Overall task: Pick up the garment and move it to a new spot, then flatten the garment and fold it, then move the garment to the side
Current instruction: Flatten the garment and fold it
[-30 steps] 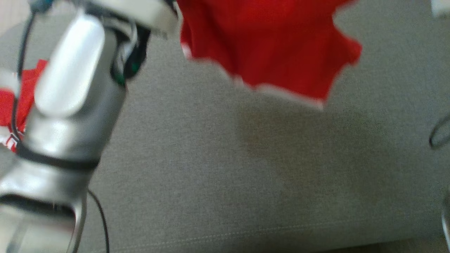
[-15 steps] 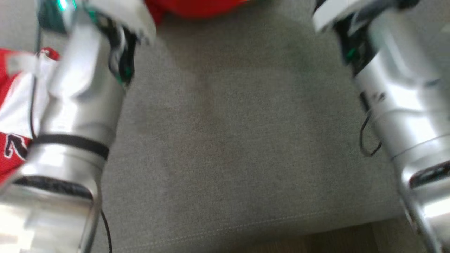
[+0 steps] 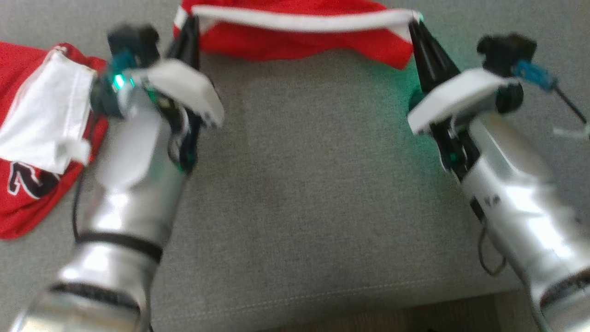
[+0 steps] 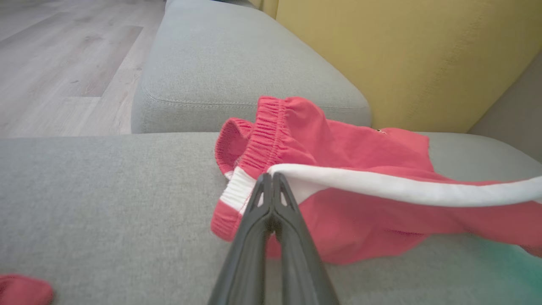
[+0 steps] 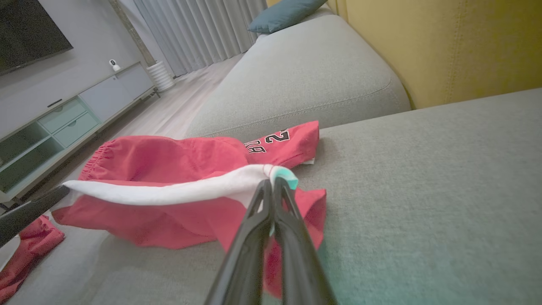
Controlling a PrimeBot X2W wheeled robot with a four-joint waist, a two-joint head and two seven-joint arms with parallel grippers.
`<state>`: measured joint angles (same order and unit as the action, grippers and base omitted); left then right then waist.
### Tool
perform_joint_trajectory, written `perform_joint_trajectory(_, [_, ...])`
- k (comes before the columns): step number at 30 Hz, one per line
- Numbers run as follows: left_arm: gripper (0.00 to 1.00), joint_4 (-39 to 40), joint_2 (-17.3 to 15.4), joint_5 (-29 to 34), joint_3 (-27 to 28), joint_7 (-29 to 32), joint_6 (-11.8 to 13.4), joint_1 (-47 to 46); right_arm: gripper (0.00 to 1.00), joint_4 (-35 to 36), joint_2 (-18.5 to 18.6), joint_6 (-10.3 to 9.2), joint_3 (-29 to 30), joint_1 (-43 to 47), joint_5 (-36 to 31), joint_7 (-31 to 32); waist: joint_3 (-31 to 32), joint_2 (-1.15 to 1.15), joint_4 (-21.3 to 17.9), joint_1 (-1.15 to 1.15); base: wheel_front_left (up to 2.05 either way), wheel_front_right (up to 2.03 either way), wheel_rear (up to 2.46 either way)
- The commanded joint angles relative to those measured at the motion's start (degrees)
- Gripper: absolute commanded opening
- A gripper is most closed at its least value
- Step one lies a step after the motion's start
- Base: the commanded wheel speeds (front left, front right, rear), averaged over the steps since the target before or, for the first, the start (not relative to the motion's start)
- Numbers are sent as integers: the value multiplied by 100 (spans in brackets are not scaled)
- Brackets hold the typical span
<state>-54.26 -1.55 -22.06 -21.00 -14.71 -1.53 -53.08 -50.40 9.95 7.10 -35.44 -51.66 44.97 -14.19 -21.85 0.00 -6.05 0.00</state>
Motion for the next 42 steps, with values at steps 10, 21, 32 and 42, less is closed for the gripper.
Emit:
perform_joint_trajectory(10, [0, 2091, -143, 300, 134, -29, 18, 2676, 0, 2109, 815, 39, 584, 2602, -368, -79, 887, 0, 104, 0, 0, 0, 0])
perform_joint_trajectory(21, [0, 4310, -484, 380, -104, 584, 485, 4965, 0, 4373, 527, 39, 2086, 5292, -1278, 1226, 1558, 0, 173, 0, 0, 0, 0])
perform_joint_trajectory(32, [0, 6055, -817, 409, -310, 1512, 748, 5865, 0, 6163, -86, 39, 3051, 6595, -1920, 2634, 1657, 0, 145, 0, 0, 0, 0])
perform_joint_trajectory(42, [0, 5733, -895, 351, -225, 1870, 347, 4406, 0, 5635, 42, 39, 3436, 5084, -1787, 2861, 950, 0, 236, 0, 0, 0, 0])
